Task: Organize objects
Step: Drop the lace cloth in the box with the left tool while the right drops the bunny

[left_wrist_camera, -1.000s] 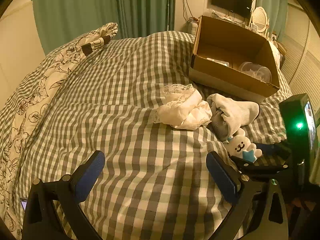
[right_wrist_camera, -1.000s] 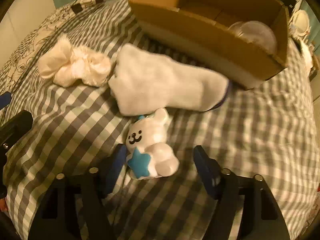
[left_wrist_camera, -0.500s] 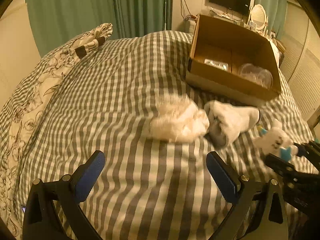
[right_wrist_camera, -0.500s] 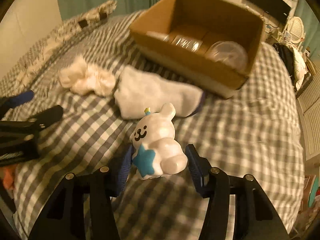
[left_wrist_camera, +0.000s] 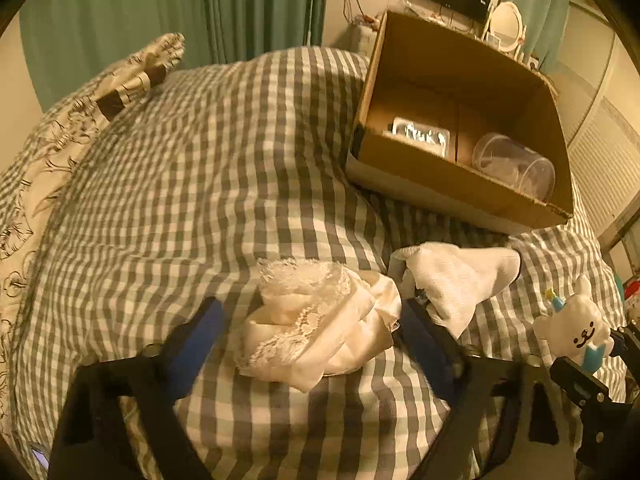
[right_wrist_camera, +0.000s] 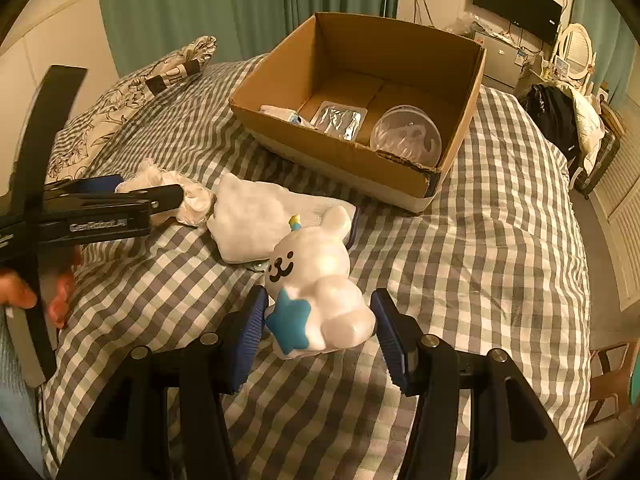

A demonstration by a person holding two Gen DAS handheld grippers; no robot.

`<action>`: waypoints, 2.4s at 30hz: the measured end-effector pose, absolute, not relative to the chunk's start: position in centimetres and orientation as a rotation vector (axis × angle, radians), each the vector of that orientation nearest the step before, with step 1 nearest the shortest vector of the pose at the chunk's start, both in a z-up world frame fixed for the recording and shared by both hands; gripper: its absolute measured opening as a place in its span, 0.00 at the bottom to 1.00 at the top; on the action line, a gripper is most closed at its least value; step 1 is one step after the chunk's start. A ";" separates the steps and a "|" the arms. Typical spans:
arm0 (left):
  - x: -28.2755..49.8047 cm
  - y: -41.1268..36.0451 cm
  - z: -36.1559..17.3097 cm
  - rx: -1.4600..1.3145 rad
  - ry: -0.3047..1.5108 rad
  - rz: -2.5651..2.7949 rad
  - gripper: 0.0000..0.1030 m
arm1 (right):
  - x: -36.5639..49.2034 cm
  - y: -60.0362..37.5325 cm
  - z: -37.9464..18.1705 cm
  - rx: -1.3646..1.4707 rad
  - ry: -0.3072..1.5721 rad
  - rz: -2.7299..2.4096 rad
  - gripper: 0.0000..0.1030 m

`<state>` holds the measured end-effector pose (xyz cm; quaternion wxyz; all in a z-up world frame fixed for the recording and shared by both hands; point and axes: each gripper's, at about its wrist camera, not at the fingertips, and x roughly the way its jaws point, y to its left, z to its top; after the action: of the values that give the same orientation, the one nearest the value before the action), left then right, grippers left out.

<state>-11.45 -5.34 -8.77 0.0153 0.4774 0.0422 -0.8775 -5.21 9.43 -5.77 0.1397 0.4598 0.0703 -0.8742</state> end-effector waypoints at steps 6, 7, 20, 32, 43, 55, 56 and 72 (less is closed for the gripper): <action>-11.1 -4.8 -9.1 1.512 0.120 -2.751 0.32 | -5.2 9.4 -6.0 1.328 0.205 -2.518 0.52; -10.9 -4.7 -9.0 1.509 0.107 -2.760 0.28 | -5.2 9.4 -5.9 1.326 0.206 -2.518 0.52; -5.6 -3.3 -4.1 1.391 0.077 -2.844 0.17 | -2.5 10.0 -1.3 1.202 0.200 -2.591 0.52; -3.9 -0.9 4.1 1.181 0.088 -2.994 0.17 | 1.1 11.0 5.3 1.020 0.220 -2.678 0.52; -12.4 3.9 5.9 1.113 0.019 -3.085 0.17 | -0.9 13.5 6.4 0.969 0.198 -2.712 0.52; -23.5 5.2 -1.5 1.197 0.013 -3.032 0.32 | -9.2 16.1 4.9 0.999 0.249 -2.742 0.52; -23.8 5.0 -2.0 1.210 0.000 -3.019 0.48 | -9.7 16.2 4.6 1.006 0.256 -2.742 0.52; -17.4 -1.4 0.0 1.124 0.086 -2.903 0.95 | -13.7 15.2 8.1 0.899 0.273 -2.763 0.52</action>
<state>-17.36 -1.44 0.00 0.0136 0.3607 0.0278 -0.9322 -13.71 15.20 8.10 0.1113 0.3061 0.0931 -0.9409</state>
